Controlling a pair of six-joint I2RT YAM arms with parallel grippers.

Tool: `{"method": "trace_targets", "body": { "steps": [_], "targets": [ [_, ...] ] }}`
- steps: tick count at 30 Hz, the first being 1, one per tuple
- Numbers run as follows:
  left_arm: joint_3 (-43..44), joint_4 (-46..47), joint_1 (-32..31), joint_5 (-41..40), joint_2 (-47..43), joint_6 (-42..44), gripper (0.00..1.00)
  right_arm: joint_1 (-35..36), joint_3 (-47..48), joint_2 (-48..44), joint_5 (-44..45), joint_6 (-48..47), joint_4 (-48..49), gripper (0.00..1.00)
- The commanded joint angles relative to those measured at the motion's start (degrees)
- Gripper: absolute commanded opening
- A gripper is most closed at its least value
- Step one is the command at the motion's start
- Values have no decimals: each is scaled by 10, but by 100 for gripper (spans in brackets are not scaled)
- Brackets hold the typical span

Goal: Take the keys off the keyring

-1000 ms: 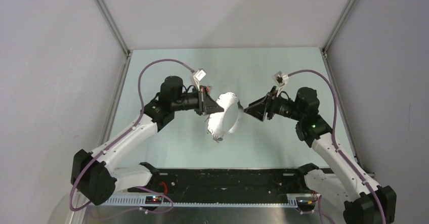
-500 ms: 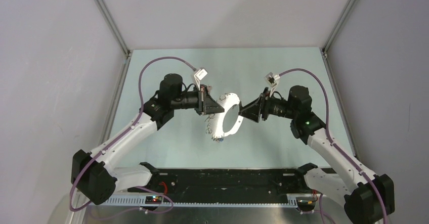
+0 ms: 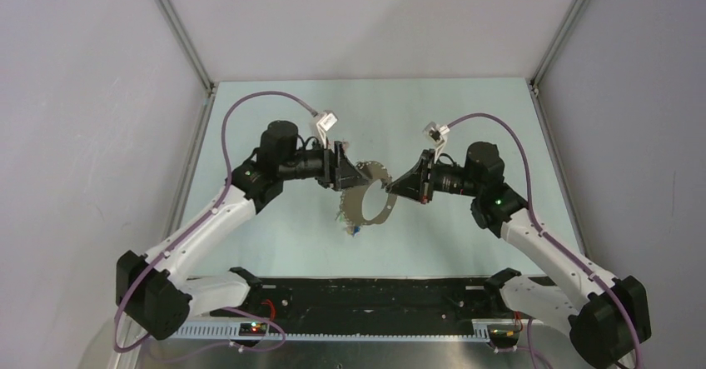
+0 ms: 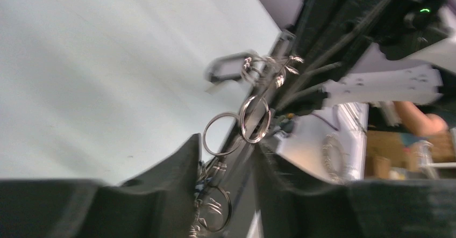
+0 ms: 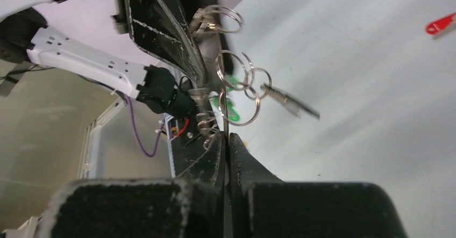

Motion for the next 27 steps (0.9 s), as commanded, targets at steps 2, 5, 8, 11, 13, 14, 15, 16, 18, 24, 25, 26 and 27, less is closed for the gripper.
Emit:
{"method": "trace_targets", "body": {
  "steps": [2,5,8,11,13,14,15,16,18,24,25,26,27],
  "targets": [
    [29,-53,0,-212,-81,74,87,11,21,-33,77,37,-6,0],
    [9,-59,-1,-298,-135,102,98,15,12,-54,153,96,-12,0],
    [-4,-57,-2,-347,-167,120,99,25,0,-80,228,168,-21,0],
    [-20,-46,-34,-385,-193,163,100,45,-3,-103,369,243,-45,0],
    [-38,-26,-81,-442,-202,206,100,64,-3,-114,464,315,-65,0],
    [-54,-5,-99,-459,-205,237,100,75,-2,-116,520,363,-79,0],
    [-61,7,-133,-488,-210,252,100,79,1,-117,541,396,-89,0],
    [-75,33,-149,-502,-214,276,100,88,4,-115,577,411,-104,0],
    [-94,73,-187,-530,-217,321,100,99,20,-106,631,478,-157,0],
    [-115,156,-260,-535,-190,436,98,111,70,-58,678,585,-242,0],
    [-113,162,-266,-538,-182,450,98,113,71,-57,682,598,-241,0],
    [-110,164,-278,-547,-167,488,98,115,71,-55,683,610,-240,0],
    [-107,168,-284,-551,-159,500,98,117,71,-55,687,617,-235,0]
  ]
}}
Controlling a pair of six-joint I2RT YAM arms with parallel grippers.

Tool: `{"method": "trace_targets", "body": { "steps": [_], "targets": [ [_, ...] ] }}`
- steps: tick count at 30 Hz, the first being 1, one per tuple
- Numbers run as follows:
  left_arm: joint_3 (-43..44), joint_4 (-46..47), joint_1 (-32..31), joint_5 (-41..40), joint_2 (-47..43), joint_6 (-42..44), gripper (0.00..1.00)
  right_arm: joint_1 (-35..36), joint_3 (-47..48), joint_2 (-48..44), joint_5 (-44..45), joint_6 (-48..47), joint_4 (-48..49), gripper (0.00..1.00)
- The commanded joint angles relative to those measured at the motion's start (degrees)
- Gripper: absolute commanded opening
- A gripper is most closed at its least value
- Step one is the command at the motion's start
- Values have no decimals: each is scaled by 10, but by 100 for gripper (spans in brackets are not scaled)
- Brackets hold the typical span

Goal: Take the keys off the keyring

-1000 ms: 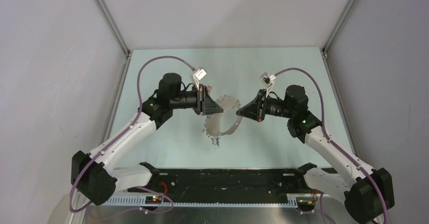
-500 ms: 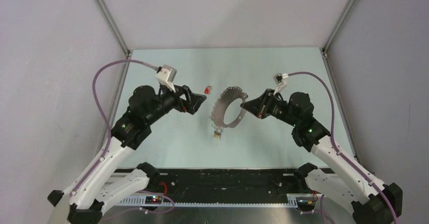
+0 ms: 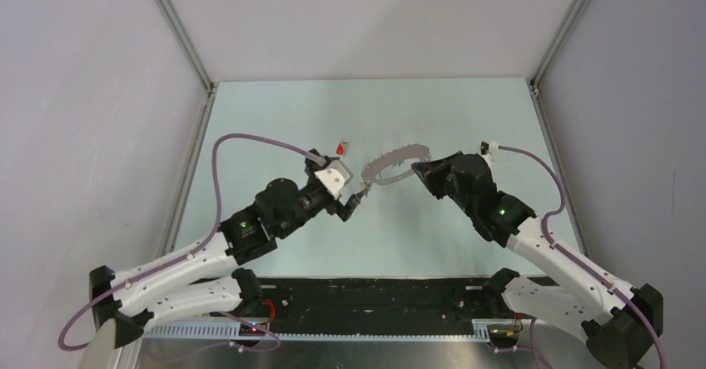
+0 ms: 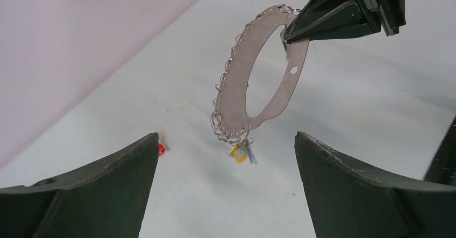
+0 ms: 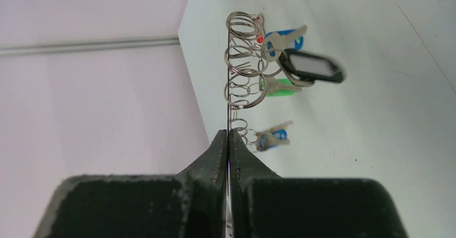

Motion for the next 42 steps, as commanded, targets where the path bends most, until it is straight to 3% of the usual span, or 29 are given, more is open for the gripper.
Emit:
{"method": "trace_targets", "body": {
  "steps": [1,6,17,26,28,31,32,34,36,38,41,42],
  "targets": [
    [20,74,-38,-47,44,146,98,12,40,-4,64,96,12,0],
    [37,75,-53,-16,95,216,97,18,43,-3,68,119,32,0],
    [66,91,-54,2,167,258,88,22,55,-12,34,128,17,0],
    [74,115,-54,0,212,267,52,23,55,-36,-11,158,-5,0],
    [79,119,-54,-6,220,268,36,23,54,-34,-29,163,-9,0],
    [91,119,-54,-38,234,272,4,25,50,-37,-52,158,-4,0],
    [95,119,-54,-61,235,272,2,26,49,-39,-56,153,-1,0],
    [94,120,-54,-83,236,270,0,25,46,-47,-56,141,4,24],
    [88,120,-50,-91,229,256,0,17,43,-56,-49,118,-3,83],
    [80,122,-41,-89,217,232,0,2,41,-66,-50,79,-18,97],
    [61,122,-19,-77,187,186,0,-35,36,-92,-76,-5,-27,99],
    [56,122,-15,-73,178,179,0,-53,35,-98,-95,-72,-19,99]
  ]
}}
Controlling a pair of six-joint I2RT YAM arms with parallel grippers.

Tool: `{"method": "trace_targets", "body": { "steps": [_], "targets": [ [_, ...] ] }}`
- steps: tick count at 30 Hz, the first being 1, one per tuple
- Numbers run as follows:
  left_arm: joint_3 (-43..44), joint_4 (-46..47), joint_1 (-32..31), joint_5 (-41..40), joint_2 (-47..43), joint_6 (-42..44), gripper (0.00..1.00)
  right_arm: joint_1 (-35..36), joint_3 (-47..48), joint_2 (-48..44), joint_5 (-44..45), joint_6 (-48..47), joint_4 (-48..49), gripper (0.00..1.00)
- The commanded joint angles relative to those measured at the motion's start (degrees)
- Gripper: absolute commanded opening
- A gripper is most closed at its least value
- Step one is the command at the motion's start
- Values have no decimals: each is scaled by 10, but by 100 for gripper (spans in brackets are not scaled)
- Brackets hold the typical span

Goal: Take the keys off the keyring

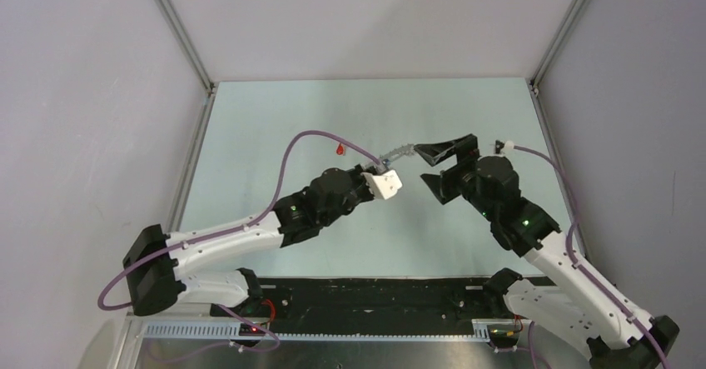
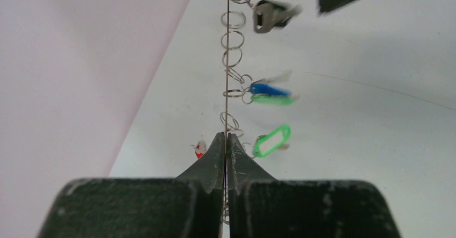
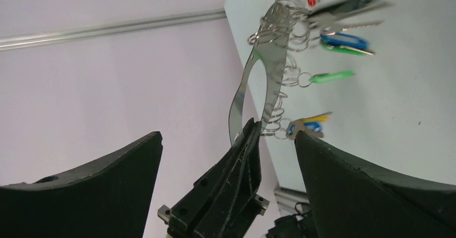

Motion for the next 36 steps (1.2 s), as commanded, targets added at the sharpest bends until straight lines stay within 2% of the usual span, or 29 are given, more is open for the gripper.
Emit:
{"method": "trace_targets", "body": {
  "steps": [1,4,7,11,14,19,21,27,32,36],
  "targets": [
    [-15,43,30,-4,-69,-69,0,-53,11,-44,-48,-227,15,99],
    [-33,43,33,29,-107,-87,0,-88,5,-67,-76,-389,39,98],
    [-54,43,35,76,-155,-103,0,-105,-28,-91,-147,-594,102,96],
    [-80,42,37,127,-215,-93,0,-110,-68,-100,-223,-752,182,94],
    [-84,1,39,192,-258,-26,0,-110,-92,-93,-257,-812,237,93],
    [-40,-134,46,211,-270,44,0,-111,-114,-75,-298,-895,329,89],
    [-40,-148,46,227,-280,87,0,-113,-115,-65,-312,-918,349,85],
    [-68,-145,70,283,-309,234,0,-127,-120,-47,-351,-980,389,80],
    [-66,-111,123,298,-289,299,0,-131,-123,-27,-473,-1108,418,72],
    [-34,-107,171,358,-260,328,0,-132,-112,-11,-558,-1195,417,68]
  ]
}}
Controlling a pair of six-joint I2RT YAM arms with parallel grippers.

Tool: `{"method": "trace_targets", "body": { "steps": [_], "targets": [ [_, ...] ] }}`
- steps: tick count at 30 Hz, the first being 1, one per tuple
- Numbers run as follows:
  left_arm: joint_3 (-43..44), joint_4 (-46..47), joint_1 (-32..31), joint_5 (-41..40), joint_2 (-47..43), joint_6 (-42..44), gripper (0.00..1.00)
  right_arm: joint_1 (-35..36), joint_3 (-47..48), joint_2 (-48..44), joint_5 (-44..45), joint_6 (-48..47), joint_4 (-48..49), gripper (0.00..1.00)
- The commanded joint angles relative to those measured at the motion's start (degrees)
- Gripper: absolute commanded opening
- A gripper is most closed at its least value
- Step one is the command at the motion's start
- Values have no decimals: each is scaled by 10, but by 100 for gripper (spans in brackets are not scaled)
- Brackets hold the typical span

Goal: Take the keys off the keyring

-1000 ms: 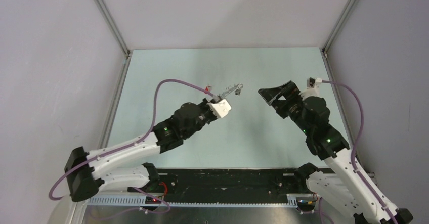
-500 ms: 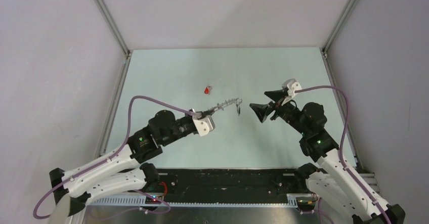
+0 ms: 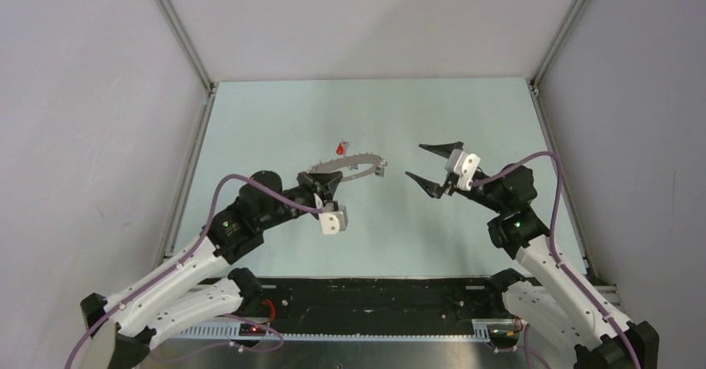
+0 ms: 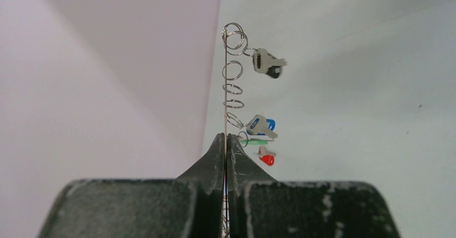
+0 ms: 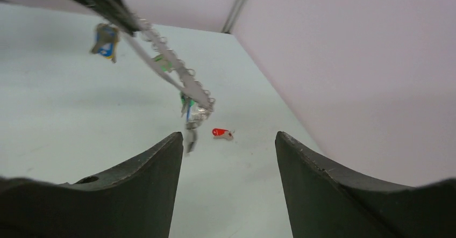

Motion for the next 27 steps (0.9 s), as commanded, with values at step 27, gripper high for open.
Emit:
{"method": "trace_targets", "body": {
  "steps": [27],
  "targets": [
    [108,38,141,337,6,60,0,-32,86,131,-156,-321,42,57]
  ]
}}
